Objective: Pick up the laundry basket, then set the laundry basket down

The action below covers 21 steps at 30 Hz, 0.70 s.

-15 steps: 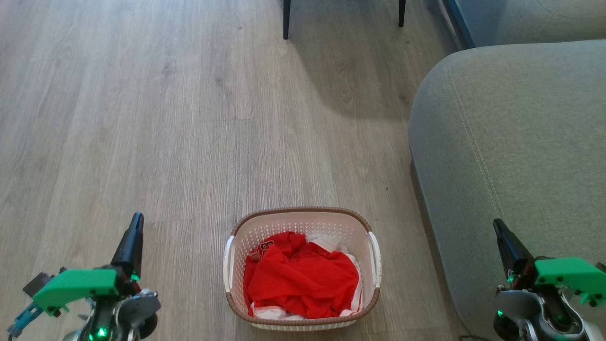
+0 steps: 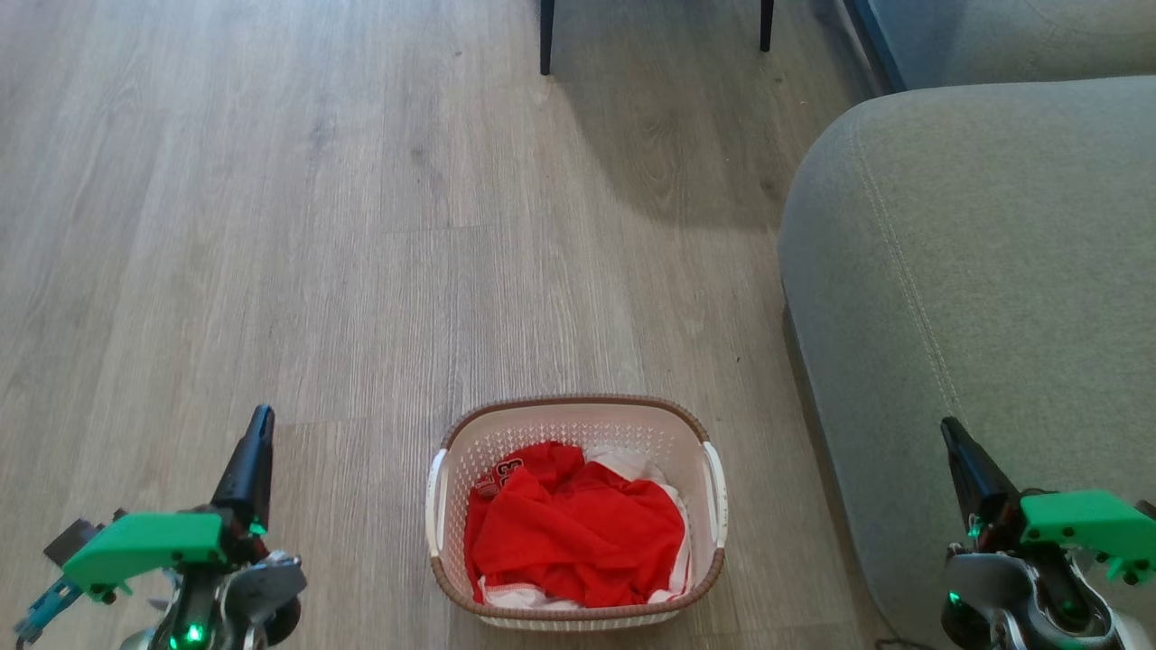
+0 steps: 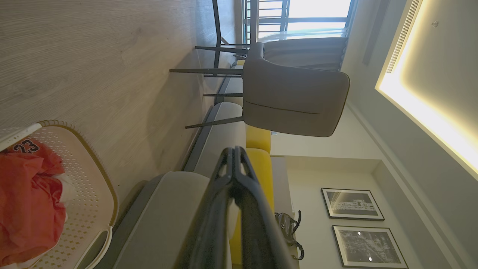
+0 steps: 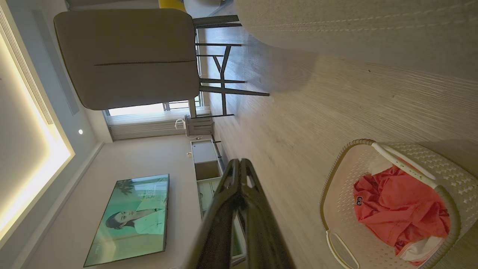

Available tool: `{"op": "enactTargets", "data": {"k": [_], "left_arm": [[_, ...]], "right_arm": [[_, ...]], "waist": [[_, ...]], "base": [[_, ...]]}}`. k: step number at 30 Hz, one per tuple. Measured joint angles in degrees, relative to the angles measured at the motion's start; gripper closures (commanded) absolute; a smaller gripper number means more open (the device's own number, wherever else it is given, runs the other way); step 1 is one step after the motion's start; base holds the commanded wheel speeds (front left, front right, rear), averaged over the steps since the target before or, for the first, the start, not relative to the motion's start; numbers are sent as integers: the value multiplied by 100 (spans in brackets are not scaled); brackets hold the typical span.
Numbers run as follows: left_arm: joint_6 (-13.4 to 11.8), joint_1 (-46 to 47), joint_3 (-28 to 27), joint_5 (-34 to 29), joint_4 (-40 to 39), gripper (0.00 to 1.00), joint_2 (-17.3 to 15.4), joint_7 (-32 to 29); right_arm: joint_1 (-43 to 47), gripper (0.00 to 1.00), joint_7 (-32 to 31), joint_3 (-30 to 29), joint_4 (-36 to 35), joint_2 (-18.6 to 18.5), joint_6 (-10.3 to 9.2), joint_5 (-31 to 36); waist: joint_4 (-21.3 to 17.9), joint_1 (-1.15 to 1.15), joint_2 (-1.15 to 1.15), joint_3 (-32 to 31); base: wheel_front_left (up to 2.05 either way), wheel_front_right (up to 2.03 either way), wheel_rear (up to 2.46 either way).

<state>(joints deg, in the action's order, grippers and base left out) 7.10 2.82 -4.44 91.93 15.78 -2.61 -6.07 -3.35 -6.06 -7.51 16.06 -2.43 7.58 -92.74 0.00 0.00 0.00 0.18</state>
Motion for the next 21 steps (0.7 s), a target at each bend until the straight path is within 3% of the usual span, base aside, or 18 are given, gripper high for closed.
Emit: {"op": "enactTargets", "data": {"k": [20, 21], "left_arm": [[0, 0, 0, 0, 0, 100, 0, 0], [0, 0, 0, 0, 0, 0, 0, 0]], "right_arm": [[0, 100, 0, 0, 0, 0, 0, 0], [0, 0, 0, 0, 0, 0, 0, 0]], "waist": [[0, 0, 0, 0], [0, 0, 0, 0]], "base": [[0, 0, 0], [0, 0, 0]]}}
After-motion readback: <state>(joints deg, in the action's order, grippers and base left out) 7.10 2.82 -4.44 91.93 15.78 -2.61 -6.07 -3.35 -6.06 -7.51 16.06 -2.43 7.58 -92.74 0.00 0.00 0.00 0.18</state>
